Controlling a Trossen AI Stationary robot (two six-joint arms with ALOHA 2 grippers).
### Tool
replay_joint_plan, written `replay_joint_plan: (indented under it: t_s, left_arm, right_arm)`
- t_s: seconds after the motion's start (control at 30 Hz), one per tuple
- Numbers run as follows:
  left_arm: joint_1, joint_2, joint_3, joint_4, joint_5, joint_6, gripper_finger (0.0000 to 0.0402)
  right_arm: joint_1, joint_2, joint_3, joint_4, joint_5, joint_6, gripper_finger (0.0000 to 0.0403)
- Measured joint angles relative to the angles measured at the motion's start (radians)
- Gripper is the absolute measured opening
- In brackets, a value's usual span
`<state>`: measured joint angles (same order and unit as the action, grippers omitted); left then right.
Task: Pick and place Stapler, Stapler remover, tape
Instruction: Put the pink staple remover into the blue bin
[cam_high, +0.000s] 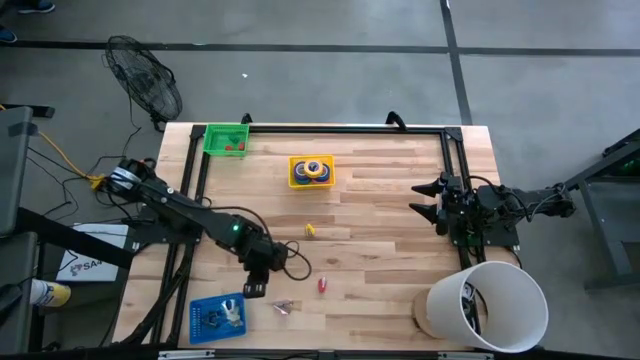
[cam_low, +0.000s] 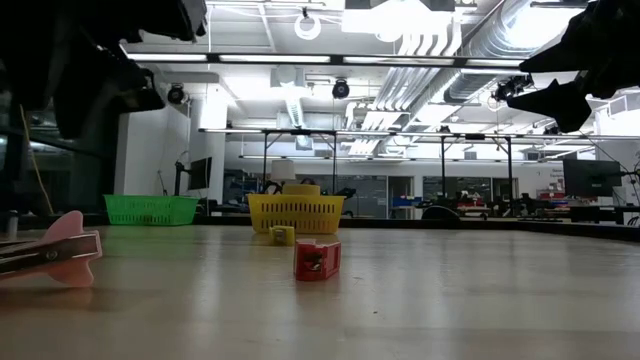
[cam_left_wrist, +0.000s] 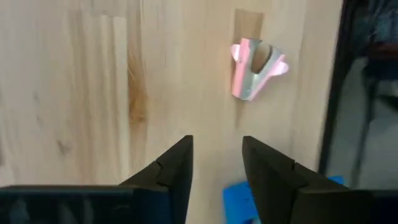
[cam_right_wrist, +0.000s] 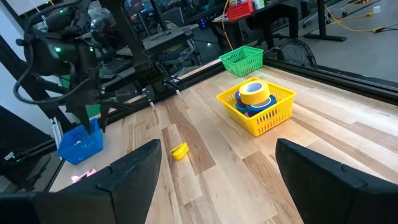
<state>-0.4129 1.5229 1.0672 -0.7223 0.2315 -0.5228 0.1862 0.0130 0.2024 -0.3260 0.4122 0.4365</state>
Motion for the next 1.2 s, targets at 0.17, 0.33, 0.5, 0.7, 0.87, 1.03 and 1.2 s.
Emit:
replay_joint_plan:
  t_s: [0.17,0.33,0.5,0.7,0.87,1.03,1.2]
  left_arm:
    - [-0.016,0.037,0.0,0.014,-0.054,0.134,0.0179]
    - [-0.032,0.091,0.0,0.072,-0.043,0.246,0.0239]
    - [-0.07,0.153,0.0,0.115,-0.027,0.338,0.0267]
    - [-0.125,0.227,-0.001,0.173,-0.053,0.388,0.0268]
    - [-0.146,0.269,0.0,0.237,-0.09,0.388,0.0269]
    - [-0.146,0.29,0.001,0.27,-0.108,0.383,0.0269]
    - [-0.148,0.291,0.001,0.284,-0.111,0.381,0.0269]
  right_arm:
    - [0.0,0.0,0.0,0.0,0.0,0.0,0.0307]
    - [0.0,0.0,0.0,0.0,0.0,0.0,0.0307]
    - [0.0,0.0,0.0,0.0,0.0,0.0,0.0307]
    - [0.0,0.0,0.0,0.0,0.0,0.0,0.0307]
    - [0.0,0.0,0.0,0.0,0.0,0.0,0.0307]
    - [0.0,0.001,0.0,0.0,0.0,0.0,0.0307]
    - [0.0,0.001,0.0,0.0,0.0,0.0,0.0307]
